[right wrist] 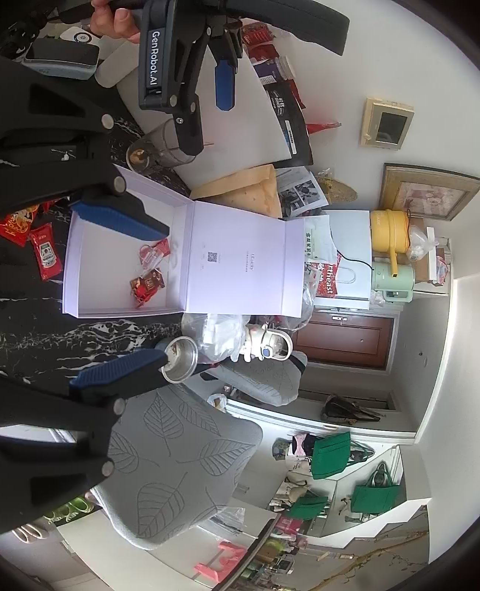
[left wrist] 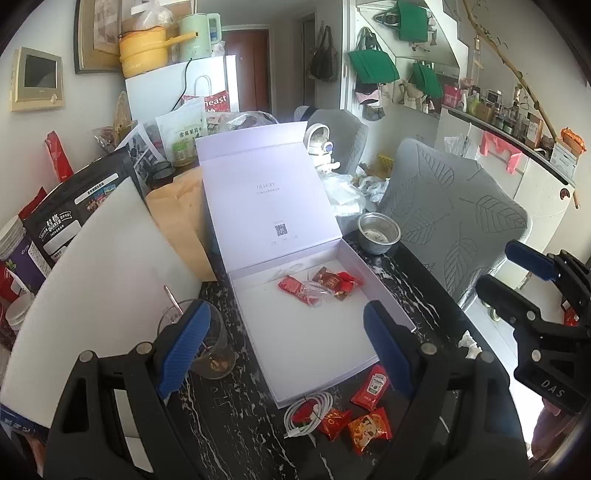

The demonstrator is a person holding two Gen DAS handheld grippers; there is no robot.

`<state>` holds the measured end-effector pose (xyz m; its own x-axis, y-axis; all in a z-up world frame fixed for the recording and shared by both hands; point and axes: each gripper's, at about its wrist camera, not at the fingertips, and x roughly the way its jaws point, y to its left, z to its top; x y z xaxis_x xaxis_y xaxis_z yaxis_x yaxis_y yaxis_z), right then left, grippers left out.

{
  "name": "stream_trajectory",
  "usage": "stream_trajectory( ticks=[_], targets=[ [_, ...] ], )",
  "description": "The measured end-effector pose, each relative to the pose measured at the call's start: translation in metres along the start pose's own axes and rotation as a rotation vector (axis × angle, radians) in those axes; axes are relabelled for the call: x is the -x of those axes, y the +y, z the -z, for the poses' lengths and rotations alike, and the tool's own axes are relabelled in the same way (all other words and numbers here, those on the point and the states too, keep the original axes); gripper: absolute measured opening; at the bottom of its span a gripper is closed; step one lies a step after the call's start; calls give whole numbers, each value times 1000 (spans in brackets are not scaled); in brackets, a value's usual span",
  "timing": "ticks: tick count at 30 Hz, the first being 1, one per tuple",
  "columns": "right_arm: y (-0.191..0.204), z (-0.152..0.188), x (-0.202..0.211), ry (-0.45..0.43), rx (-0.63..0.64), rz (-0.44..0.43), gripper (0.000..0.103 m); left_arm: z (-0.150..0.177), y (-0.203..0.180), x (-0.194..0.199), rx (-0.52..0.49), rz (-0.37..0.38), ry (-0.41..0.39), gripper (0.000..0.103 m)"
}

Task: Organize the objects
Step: 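Withdraw both tools from the white box back over the table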

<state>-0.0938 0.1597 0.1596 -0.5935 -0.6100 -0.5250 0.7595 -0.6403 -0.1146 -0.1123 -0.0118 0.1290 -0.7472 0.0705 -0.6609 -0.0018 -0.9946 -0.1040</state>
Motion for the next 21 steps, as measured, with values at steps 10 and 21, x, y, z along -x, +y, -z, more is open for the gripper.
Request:
stream_trajectory(
  ticks=[10, 21],
  targets=[
    [7, 23, 5, 31, -18, -10, 62, 22, -2, 3, -6, 0, 21, 85],
    [15, 59, 5, 91, -58, -17, 62, 50, -5, -1, -18, 19, 66, 85]
  ],
)
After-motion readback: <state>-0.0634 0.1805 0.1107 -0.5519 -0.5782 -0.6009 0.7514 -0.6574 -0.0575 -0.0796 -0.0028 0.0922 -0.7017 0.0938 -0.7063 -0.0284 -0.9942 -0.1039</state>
